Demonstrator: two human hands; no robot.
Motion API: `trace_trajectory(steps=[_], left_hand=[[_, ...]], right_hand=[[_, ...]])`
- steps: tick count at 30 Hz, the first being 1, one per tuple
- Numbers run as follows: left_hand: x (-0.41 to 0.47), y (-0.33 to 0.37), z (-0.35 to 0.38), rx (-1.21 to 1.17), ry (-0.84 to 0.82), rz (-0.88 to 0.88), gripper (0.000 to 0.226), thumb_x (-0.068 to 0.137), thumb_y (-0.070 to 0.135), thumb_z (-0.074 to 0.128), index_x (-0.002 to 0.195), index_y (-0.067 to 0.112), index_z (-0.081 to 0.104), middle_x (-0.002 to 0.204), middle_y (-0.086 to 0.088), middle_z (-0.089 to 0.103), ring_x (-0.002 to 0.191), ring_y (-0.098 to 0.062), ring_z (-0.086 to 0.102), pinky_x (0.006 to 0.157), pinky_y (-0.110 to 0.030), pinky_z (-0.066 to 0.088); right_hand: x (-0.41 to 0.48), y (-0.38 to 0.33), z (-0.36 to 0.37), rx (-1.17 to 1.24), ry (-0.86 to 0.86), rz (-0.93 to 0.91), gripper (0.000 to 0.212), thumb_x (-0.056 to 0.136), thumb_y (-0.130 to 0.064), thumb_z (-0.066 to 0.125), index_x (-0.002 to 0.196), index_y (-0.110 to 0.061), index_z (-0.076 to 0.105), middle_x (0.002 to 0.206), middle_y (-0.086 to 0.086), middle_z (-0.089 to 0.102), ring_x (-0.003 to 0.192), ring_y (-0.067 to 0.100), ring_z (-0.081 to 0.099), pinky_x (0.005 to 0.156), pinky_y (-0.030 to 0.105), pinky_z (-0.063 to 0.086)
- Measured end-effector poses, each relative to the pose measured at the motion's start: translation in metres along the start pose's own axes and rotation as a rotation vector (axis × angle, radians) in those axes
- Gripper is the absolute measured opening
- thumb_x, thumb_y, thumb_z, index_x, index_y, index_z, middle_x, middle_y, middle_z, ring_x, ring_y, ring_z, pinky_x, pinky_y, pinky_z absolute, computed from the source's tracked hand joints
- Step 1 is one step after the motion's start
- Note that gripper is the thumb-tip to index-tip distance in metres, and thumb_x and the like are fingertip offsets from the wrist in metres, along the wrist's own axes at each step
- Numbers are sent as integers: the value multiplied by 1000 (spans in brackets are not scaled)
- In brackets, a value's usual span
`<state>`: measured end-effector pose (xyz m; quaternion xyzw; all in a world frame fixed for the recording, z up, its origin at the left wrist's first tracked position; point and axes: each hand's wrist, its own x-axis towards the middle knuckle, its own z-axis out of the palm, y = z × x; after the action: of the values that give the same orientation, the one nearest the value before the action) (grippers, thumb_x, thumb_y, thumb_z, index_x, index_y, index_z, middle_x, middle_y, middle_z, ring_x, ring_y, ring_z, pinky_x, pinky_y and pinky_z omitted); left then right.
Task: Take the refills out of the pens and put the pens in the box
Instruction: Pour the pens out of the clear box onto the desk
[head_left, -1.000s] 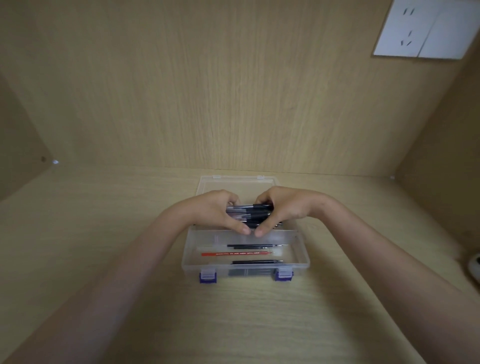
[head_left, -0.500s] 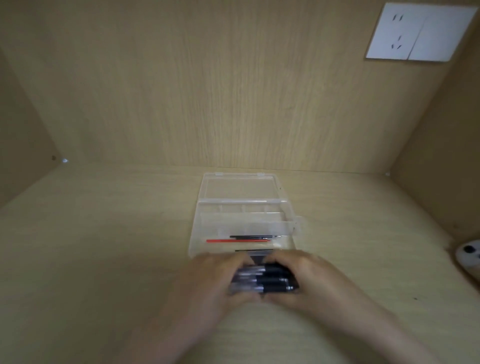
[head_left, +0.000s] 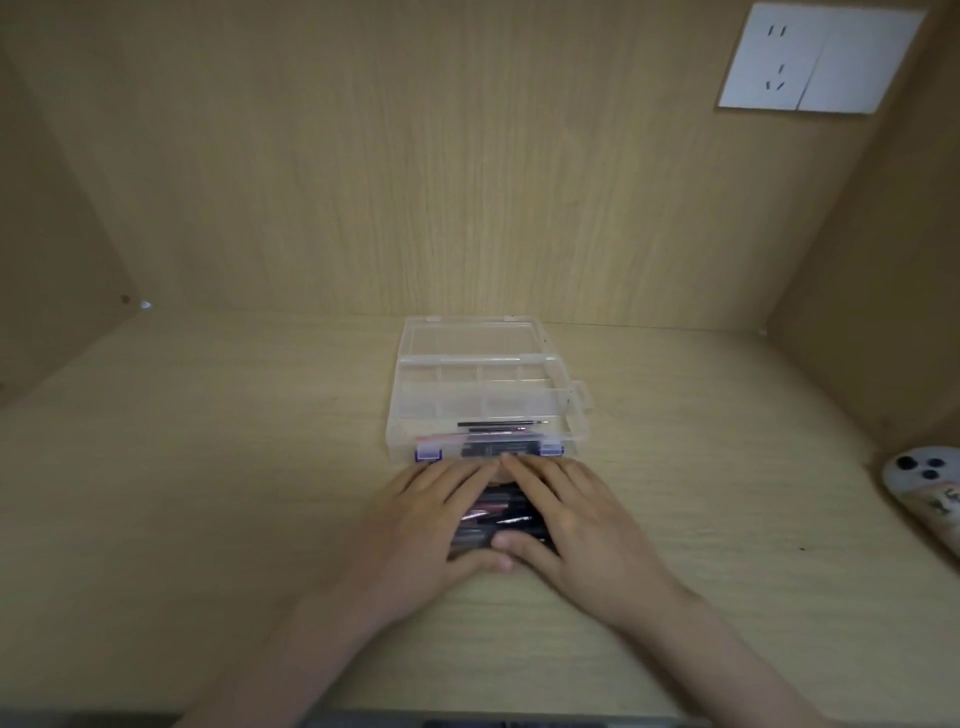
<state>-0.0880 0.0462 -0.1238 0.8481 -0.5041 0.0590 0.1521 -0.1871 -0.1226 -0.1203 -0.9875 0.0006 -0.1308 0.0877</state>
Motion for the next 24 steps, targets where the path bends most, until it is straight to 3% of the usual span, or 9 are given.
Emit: trace_trajectory(steps=[3, 6, 10, 15, 18, 20, 22, 24], left_hand=[[4, -2, -3, 52, -8, 3, 87, 77, 82, 27, 137, 21, 41, 135, 8, 49, 121, -6, 38, 105, -18, 19], [-2, 0, -2, 70, -15, -13, 82, 82, 78, 24, 134, 18, 45, 133, 4, 52, 119, -9, 42, 105, -22, 24], [-19, 5, -2, 54, 39, -21, 73, 89, 70, 21, 141, 20, 37, 148, 2, 35, 133, -10, 27, 112, -27, 19], [-34, 16, 6, 73, -16, 3, 71, 91, 68, 18, 148, 25, 16, 156, 6, 10, 142, -7, 5, 110, -30, 9], [-30, 14, 9, 66, -18, -17, 73, 90, 70, 16, 148, 29, 3, 156, 9, -6, 141, -1, -8, 112, -28, 0], [-28, 15, 6, 106, -26, -37, 69, 91, 67, 17, 146, 25, 24, 154, 5, 21, 140, -6, 19, 111, -29, 14], [-29, 18, 3, 90, -24, -61, 62, 93, 63, 19, 137, 25, 41, 141, 8, 45, 128, -10, 43, 107, -28, 27], [-34, 20, 3, 28, -4, -64, 58, 94, 61, 20, 133, 27, 45, 135, 11, 49, 122, -7, 44, 103, -25, 27]], right_hand=[[9, 0, -2, -23, -22, 3, 74, 92, -67, 18, 133, -15, 51, 125, 0, 61, 115, 19, 55, 107, 28, 23], [-2, -3, -1, -17, -64, 7, 71, 94, -65, 16, 139, -18, 44, 139, 2, 51, 125, 19, 51, 110, 30, 19], [-23, 3, -8, 25, -11, -10, 65, 97, -60, 16, 147, -21, 29, 155, -2, 26, 141, 10, 23, 115, 31, 11], [-48, 0, -2, -16, -79, -122, 61, 99, -56, 20, 149, -22, 22, 159, -3, 12, 147, 14, 5, 116, 32, 6], [-43, -1, 0, -4, -120, -83, 68, 95, -64, 11, 151, -25, 9, 159, -6, -1, 145, 8, -11, 116, 29, -3], [-36, 0, -2, -5, -137, -78, 74, 89, -69, 4, 150, -28, 5, 158, -10, -7, 143, 4, -17, 116, 27, -9], [-35, 1, -4, 32, -110, -79, 75, 89, -70, 4, 150, -27, 14, 158, -10, 5, 145, 3, -7, 116, 25, -8], [-39, 3, -3, 92, -64, -75, 70, 93, -66, 14, 147, -24, 28, 154, -10, 24, 144, 3, 9, 117, 23, 0]])
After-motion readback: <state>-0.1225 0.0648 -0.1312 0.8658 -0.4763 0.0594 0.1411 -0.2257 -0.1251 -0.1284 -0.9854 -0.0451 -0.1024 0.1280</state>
